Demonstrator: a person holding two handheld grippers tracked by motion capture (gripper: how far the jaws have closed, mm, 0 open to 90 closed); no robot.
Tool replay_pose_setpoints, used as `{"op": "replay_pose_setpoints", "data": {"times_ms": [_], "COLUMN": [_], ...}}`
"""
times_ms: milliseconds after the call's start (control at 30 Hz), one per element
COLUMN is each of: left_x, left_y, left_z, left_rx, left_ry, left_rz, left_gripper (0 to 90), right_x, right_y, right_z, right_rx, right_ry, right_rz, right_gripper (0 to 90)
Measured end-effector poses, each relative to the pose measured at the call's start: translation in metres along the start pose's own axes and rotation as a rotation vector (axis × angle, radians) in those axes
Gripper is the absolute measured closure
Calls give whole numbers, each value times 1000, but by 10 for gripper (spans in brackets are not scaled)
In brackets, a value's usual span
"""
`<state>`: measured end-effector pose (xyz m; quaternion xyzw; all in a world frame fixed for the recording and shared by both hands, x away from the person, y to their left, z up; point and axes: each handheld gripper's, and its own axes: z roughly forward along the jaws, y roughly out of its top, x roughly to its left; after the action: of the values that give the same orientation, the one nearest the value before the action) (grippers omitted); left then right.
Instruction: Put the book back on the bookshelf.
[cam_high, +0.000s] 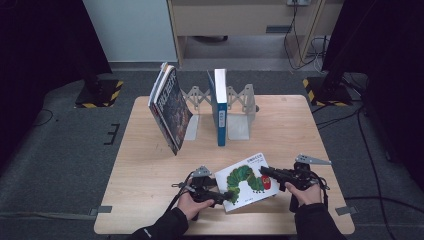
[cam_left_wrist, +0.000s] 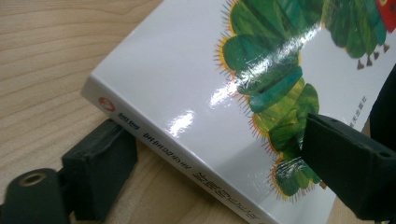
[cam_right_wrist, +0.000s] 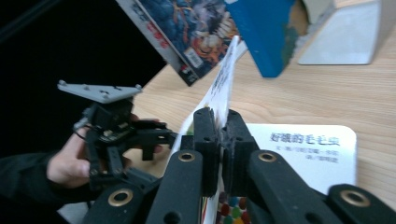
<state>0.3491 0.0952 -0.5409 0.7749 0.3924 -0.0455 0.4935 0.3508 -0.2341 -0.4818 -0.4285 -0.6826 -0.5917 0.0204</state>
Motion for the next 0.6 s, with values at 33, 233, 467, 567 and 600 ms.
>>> {"op": "replay_pose_setpoints", "data": {"times_ms": [33, 233, 467, 567, 600], "left_x": [0, -1, -2, -3, -3], "left_y": [0, 1, 1, 2, 2], "left_z": [0, 0, 0, 1, 1], "left_rx": [0, 10, 18, 23, 24], "left_ry": [3, 35, 52, 62, 64], "left_rz": [1, 30, 47, 60, 61], "left_gripper": [128, 178, 216, 244, 247], "right_x": [-1, -5, -5, -5, -6], "right_y": [-1, -9, -15, -20, -21], "right_z": [0, 5, 16, 21, 22], "right_rx": [5, 78, 184, 250, 270], "right_ry": [-22, -170, -297, -355, -366], "right_rz": [-6, -57, -131, -179, -185], "right_gripper": [839, 710, 548, 476, 465]}}
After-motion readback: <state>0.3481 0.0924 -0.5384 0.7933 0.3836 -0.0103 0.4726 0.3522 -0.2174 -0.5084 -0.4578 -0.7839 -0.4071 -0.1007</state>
